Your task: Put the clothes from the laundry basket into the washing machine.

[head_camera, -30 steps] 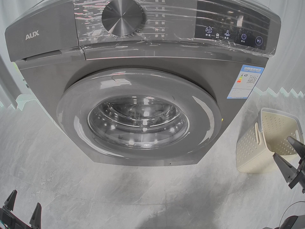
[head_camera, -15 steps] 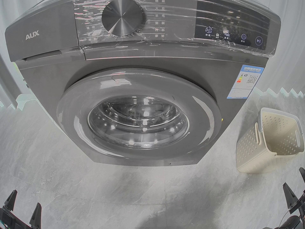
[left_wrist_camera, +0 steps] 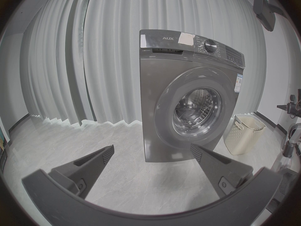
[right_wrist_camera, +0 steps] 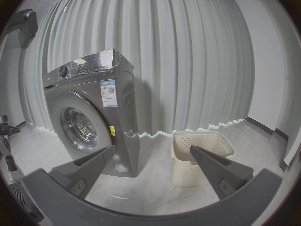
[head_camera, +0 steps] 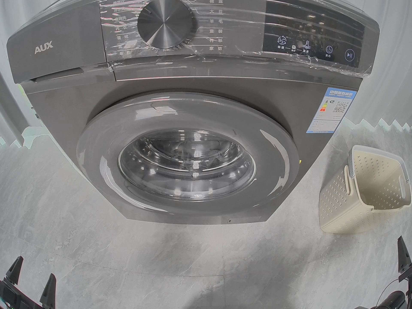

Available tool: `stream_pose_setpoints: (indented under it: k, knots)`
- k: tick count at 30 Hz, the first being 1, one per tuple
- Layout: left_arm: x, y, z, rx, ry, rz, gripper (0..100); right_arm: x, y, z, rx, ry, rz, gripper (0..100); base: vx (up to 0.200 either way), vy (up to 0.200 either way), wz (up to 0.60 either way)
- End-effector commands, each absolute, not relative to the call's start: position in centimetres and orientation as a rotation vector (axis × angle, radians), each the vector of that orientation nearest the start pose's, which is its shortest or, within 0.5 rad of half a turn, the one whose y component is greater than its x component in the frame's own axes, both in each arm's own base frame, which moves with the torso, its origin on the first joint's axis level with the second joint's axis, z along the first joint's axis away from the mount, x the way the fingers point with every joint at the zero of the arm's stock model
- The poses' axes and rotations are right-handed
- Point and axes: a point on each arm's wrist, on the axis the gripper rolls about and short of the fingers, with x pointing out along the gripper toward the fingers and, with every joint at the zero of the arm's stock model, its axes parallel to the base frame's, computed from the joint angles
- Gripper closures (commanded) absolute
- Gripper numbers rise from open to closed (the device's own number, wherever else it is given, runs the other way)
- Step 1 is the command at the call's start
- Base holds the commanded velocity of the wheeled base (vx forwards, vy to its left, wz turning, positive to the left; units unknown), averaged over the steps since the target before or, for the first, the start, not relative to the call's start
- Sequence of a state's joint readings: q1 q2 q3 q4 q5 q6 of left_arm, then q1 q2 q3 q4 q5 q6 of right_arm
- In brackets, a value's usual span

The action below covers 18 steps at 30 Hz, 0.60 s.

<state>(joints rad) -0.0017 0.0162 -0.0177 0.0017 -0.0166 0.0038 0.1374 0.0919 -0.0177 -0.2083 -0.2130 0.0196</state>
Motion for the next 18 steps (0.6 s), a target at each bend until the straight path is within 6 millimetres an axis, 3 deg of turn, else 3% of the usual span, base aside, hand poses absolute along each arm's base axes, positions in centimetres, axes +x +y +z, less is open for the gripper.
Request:
stream_pose_setpoints:
  k: [1, 5, 8, 10, 18]
  knots:
    - [-2.3, 0.0, 7.5, 0.006, 0.003, -0.018, 0, -1.6, -0.8, 9.8, 0.046, -0.11, -0.169, 0, 0.0, 0.0, 0.0]
    - [-2.3, 0.0, 7.5, 0.005, 0.003, -0.018, 0, -2.1, -0.5, 9.6, 0.012, -0.139, -0.259, 0, 0.0, 0.0, 0.0]
    - [-2.3, 0.0, 7.5, 0.005, 0.003, -0.018, 0, -2.2, -0.4, 9.0, 0.002, -0.114, -0.183, 0, 0.0, 0.0, 0.0]
    - [-2.3, 0.0, 7.5, 0.001, 0.005, -0.018, 0, -2.3, -0.3, 7.9, 0.032, 0.004, -0.15, 0, 0.0, 0.0, 0.0]
    - [-2.3, 0.0, 7.5, -0.002, 0.005, -0.018, 0, -2.2, -0.2, 7.8, 0.055, 0.01, -0.089, 0, 0.0, 0.0, 0.0]
